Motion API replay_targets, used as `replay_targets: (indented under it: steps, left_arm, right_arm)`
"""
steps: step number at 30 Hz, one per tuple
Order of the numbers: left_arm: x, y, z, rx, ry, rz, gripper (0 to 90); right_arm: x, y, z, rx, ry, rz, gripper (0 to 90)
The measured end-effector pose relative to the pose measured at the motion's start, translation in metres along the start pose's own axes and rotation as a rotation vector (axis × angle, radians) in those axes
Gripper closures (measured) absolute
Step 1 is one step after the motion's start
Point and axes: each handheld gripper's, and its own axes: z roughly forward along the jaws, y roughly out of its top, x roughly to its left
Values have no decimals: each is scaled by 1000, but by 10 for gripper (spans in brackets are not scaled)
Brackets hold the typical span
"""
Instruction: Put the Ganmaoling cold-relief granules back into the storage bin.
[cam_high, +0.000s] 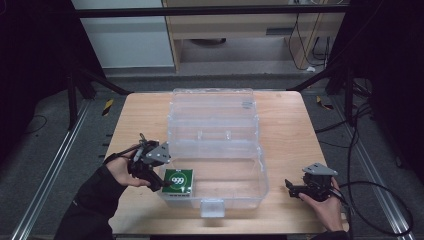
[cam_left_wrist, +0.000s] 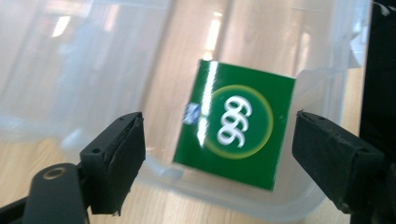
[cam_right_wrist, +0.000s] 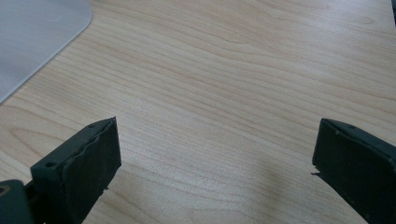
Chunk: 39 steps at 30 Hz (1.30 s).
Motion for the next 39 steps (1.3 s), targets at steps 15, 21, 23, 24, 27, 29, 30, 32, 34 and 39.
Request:
replay_targets:
  steps: [15, 21, 23, 24, 27, 29, 30, 32, 34, 39]
  left_arm:
    - [2, -72, -16, -72, 114, -213, 178]
    - [6, -106, -3, -103, 187, -369, 181]
    - [6, -117, 4, -111, 220, -429, 181]
    - [6, -117, 4, -111, 220, -429, 180]
    - [6, -125, 11, -124, 249, -476, 179]
    - [6, -134, 18, -143, 286, -541, 179]
    - [6, -137, 21, -143, 298, -558, 179]
    - [6, -140, 23, -141, 307, -574, 181]
    - [7, -147, 29, -117, 324, -602, 183]
    - [7, -163, 34, -116, 386, -696, 188]
  right_arm:
    - [0, 0, 0, 6, 0, 8, 15]
    - [0, 0, -1, 8, -5, 9, 15]
    - [0, 0, 0, 9, -3, 11, 15]
    - [0, 0, 0, 9, -3, 11, 15]
    - [-1, 0, 0, 7, -5, 8, 15]
    - [-1, -1, 0, 6, -6, 10, 14]
    - [-1, -1, 0, 5, -5, 10, 14]
    - [-1, -1, 0, 6, -4, 13, 14]
    - [-1, -1, 0, 6, -4, 15, 14]
    - [-2, -2, 0, 7, -2, 15, 14]
